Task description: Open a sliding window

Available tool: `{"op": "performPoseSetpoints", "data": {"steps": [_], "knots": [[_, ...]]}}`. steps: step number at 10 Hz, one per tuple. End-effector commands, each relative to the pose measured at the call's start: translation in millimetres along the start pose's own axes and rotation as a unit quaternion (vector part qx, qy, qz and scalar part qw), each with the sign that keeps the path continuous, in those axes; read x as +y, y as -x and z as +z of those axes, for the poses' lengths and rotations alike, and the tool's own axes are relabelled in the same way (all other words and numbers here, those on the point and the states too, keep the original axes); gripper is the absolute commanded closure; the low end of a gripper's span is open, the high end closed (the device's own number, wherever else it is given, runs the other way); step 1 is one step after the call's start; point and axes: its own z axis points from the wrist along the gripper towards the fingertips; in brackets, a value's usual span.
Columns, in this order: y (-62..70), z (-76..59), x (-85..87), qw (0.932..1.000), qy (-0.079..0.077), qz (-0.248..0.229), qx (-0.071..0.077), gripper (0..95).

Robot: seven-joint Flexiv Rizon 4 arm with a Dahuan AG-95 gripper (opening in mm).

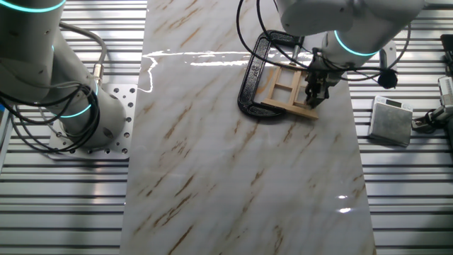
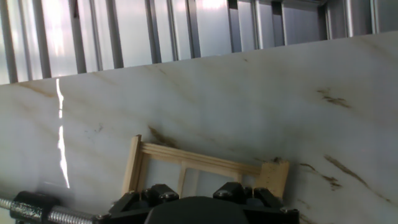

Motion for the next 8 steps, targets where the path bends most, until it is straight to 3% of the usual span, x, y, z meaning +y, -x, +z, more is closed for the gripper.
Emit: {"op": "performPoseSetpoints", "data": {"steps": [1, 8], "knots": [[-0.8, 1.2, -4.1, 1.0000, -0.002, -0.002, 0.002, 38.0], [0.8, 4.8, -7.4, 1.0000, 0.001, -0.008, 0.002, 38.0]]}}
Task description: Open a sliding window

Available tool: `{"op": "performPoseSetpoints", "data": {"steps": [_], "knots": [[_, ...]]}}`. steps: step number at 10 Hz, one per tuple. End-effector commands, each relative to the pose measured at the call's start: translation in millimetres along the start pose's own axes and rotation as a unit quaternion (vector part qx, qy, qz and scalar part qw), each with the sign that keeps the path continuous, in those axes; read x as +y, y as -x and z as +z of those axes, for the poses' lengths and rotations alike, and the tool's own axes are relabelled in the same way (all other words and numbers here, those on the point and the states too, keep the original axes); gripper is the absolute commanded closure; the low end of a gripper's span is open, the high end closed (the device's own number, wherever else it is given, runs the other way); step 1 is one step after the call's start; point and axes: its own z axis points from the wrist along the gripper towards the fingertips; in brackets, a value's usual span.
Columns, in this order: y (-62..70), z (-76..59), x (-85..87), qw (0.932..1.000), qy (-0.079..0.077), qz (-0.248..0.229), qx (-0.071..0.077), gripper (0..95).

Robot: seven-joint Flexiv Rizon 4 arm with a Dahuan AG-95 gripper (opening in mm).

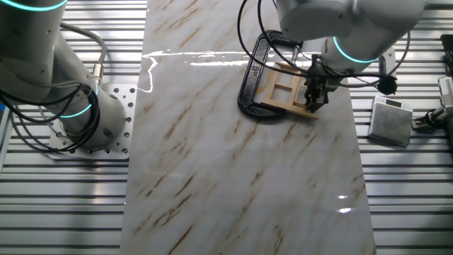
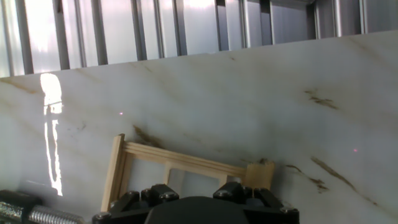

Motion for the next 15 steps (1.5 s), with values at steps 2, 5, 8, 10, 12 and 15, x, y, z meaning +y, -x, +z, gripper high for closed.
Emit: {"op": "performPoseSetpoints", "data": {"steps": [2, 5, 8, 10, 12, 15], "knots": [[0.1, 0.2, -0.3, 1.0000, 0.005, 0.000, 0.000, 38.0], [0.2, 0.1, 0.0, 0.9999, 0.011, -0.004, -0.001, 38.0], [0.1, -0.2, 0.4, 0.9999, 0.012, -0.007, -0.002, 38.0], [0.3, -0.1, 1.1, 0.9999, 0.014, -0.009, -0.002, 38.0], [1.4, 0.4, 3.2, 0.9998, 0.016, -0.010, -0.003, 38.0], [2.5, 1.1, 5.4, 0.9998, 0.015, -0.011, -0.003, 38.0]]}}
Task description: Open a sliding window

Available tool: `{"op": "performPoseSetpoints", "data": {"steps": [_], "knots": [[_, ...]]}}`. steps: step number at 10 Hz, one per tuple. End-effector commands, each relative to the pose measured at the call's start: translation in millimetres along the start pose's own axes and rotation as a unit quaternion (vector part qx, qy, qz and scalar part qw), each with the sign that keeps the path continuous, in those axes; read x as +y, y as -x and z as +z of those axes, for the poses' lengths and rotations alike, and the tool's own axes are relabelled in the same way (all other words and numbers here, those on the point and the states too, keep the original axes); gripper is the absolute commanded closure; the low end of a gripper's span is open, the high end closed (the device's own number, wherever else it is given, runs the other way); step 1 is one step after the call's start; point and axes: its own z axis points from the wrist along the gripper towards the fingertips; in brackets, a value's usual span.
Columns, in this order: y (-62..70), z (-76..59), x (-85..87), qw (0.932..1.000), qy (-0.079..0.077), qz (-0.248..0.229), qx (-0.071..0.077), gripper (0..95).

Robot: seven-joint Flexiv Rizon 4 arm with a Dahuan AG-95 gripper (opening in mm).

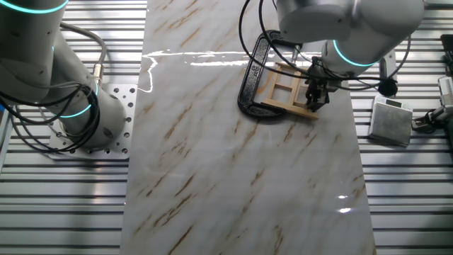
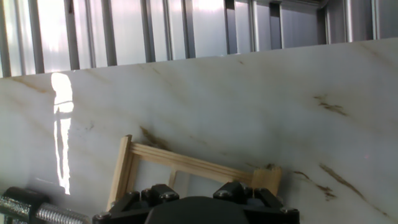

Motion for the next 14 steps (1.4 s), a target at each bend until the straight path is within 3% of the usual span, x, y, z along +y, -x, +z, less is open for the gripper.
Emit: {"op": "performPoseSetpoints", "data": {"steps": [1, 8, 9, 14], "knots": [[0.0, -0.3, 2.3, 1.0000, 0.000, 0.001, 0.000, 38.0], [-0.7, -1.4, 4.3, 0.9999, -0.002, 0.012, 0.001, 38.0], [-1.4, -1.6, 3.8, 0.9998, -0.002, 0.021, 0.001, 57.0], [-6.7, -3.8, -1.8, 0.9994, -0.007, 0.034, 0.002, 57.0]]}}
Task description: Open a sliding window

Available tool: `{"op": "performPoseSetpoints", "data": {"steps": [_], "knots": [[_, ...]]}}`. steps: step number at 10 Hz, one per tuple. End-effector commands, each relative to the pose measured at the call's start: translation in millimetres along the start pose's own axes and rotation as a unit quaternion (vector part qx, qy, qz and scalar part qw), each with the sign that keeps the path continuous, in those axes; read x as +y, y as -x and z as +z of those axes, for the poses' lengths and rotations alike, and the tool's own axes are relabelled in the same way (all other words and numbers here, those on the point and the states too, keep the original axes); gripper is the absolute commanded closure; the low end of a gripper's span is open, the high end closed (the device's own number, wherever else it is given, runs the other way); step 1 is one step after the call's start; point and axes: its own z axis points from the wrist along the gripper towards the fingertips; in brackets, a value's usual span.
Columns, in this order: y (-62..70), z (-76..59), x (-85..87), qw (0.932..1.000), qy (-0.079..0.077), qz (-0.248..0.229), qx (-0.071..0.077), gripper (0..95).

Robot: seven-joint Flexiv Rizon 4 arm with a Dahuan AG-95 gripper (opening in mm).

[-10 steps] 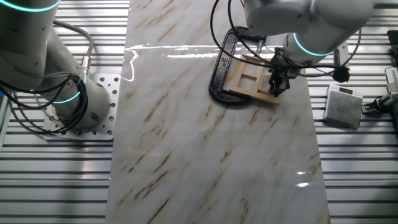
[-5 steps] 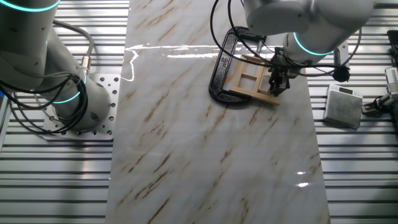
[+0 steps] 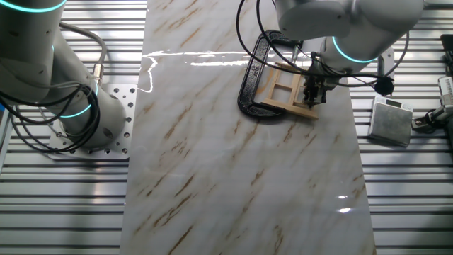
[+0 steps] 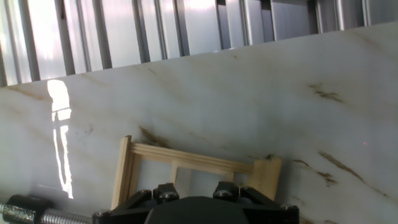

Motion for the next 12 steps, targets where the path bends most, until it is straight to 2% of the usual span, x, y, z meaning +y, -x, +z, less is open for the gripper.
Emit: {"op": "performPoseSetpoints", "data": {"steps": [1, 6, 12], "knots": [[-1.0, -0.7, -1.4, 1.0000, 0.001, 0.001, 0.000, 57.0], [-3.1, 1.5, -10.6, 1.0000, 0.000, 0.004, -0.001, 57.0], [-1.3, 4.2, -11.3, 1.0000, 0.003, -0.003, -0.002, 57.0]]}}
